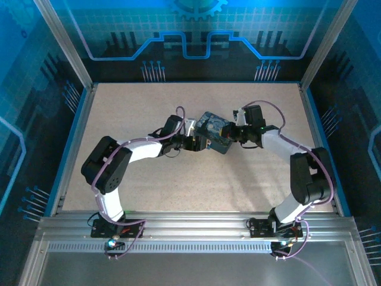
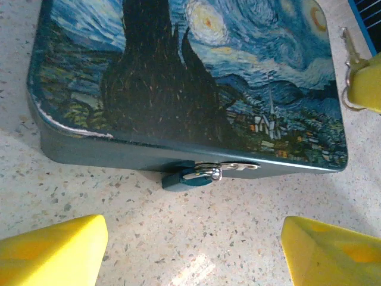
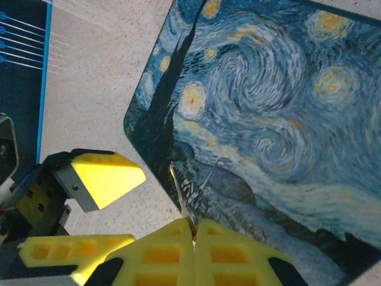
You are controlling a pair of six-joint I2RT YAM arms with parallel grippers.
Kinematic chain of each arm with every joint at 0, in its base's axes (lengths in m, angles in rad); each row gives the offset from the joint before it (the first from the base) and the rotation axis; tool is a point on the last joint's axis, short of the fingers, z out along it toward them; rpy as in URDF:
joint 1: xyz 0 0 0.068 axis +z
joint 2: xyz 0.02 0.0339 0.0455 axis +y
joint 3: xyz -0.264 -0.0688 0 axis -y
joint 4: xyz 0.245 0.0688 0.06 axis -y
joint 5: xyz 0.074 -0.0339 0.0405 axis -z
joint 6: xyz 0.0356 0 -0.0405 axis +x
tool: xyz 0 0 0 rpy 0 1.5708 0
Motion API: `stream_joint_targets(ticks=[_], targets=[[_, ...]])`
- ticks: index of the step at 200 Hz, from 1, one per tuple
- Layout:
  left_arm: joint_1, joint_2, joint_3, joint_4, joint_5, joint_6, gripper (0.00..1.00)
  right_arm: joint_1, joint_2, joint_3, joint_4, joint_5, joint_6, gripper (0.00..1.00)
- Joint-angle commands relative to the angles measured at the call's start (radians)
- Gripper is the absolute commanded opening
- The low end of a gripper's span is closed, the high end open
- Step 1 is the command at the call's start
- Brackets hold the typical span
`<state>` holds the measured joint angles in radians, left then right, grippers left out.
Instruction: Unlock the padlock with the key
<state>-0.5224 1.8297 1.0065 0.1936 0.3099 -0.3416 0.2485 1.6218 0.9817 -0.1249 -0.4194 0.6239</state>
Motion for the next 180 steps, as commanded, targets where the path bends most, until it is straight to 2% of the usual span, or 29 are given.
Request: stream_joint_targets(ticks=[1,89,180], targets=[[-0.001,0.012,0.023,0.082,0.034,-0.006,0.78,0.004,0.035,0.024,-0.005,0.008,-0.01,0.0],[-0.019,0.089,-0.007,0.194,0.051,-0.031,0.74,0.023,0.073,0.004,-0.091,0.091,-0.055,0.0],[-0.044,0.149,0.025,0.182,0.058,-0.032,0.71,0.043,0.085,0.017,-0.101,0.107,-0.067,0.0]])
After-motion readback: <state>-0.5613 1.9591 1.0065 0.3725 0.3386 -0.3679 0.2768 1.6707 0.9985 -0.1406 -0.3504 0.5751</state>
